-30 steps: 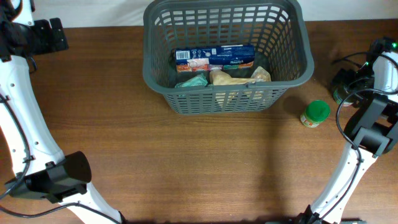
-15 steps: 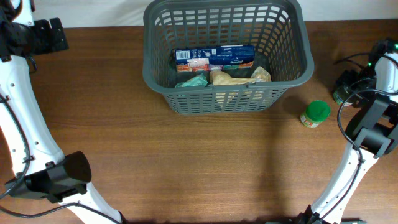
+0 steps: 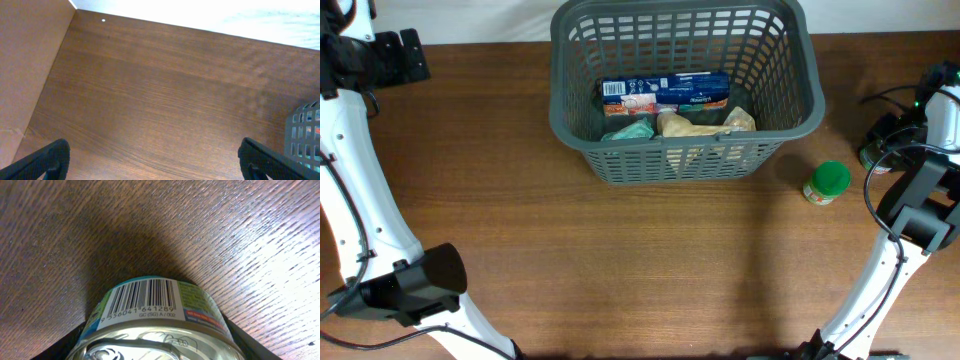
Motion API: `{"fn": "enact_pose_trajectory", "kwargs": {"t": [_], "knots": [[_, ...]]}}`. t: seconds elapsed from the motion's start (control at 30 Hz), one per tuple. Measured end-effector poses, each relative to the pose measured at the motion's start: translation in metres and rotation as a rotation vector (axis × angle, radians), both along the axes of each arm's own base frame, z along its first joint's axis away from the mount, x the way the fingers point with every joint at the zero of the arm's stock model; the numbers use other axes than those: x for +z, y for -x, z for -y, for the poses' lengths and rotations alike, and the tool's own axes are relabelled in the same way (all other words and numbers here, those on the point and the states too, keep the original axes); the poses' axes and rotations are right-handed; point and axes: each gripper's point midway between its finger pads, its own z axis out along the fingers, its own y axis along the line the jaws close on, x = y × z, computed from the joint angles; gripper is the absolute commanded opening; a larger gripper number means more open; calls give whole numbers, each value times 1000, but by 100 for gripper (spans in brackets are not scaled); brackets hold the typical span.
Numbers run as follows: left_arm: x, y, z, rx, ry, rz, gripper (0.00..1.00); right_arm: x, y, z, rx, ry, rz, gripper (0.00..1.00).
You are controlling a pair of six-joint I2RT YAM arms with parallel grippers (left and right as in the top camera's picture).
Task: Pack container
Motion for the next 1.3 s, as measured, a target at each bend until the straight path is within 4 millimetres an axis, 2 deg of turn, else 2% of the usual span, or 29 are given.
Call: {"fn": "enact_pose_trajectory", "kwargs": {"t": [0.4, 0.5, 0.57, 0.63, 0.67, 0.73, 0.77, 0.8, 0.83, 0.87, 0.93, 1.03, 1.07, 1.1, 1.17, 1.23, 1.27, 1.3], "knots": [[0, 0, 0, 0, 0, 0, 99, 4, 1, -1, 0, -4, -5, 55], [0, 0, 0, 0, 0, 0, 99, 19, 3, -6, -5, -28, -11, 53], [0, 0, 0, 0, 0, 0, 99, 41, -6, -3, -7, -17, 33, 51], [0, 0, 0, 0, 0, 0, 99, 84, -19, 1, -4, 17, 126, 51], [0, 0, 0, 0, 0, 0, 99, 107, -21, 1, -1, 36, 164, 49], [0, 0, 0, 0, 0, 0, 99, 183, -26, -5, 16, 110, 308, 43], [0, 0, 0, 0, 0, 0, 99, 239, -26, -18, 40, 165, 425, 42], [0, 0, 0, -1, 0, 0, 99, 258, -24, -24, 50, 183, 463, 42], [0, 0, 0, 0, 0, 0, 99, 302, -20, -44, 84, 220, 555, 42], [0, 0, 0, -1, 0, 0, 99, 327, -18, -59, 112, 240, 612, 41], [0, 0, 0, 0, 0, 0, 99, 395, -4, -114, 217, 279, 780, 37], [0, 0, 0, 0, 0, 0, 99, 446, 19, -189, 381, 263, 924, 36], [0, 0, 0, -1, 0, 0, 99, 453, 23, -210, 433, 248, 947, 36], [0, 0, 0, 0, 0, 0, 99, 455, 25, -222, 462, 237, 955, 36], [0, 0, 0, 0, 0, 0, 99, 452, 26, -260, 558, 197, 958, 36], [0, 0, 0, 0, 0, 0, 99, 437, 18, -291, 632, 167, 922, 36], [0, 0, 0, 0, 0, 0, 99, 422, 11, -306, 667, 155, 880, 36], [0, 0, 0, 0, 0, 0, 99, 413, 7, -312, 681, 153, 858, 36]]}}
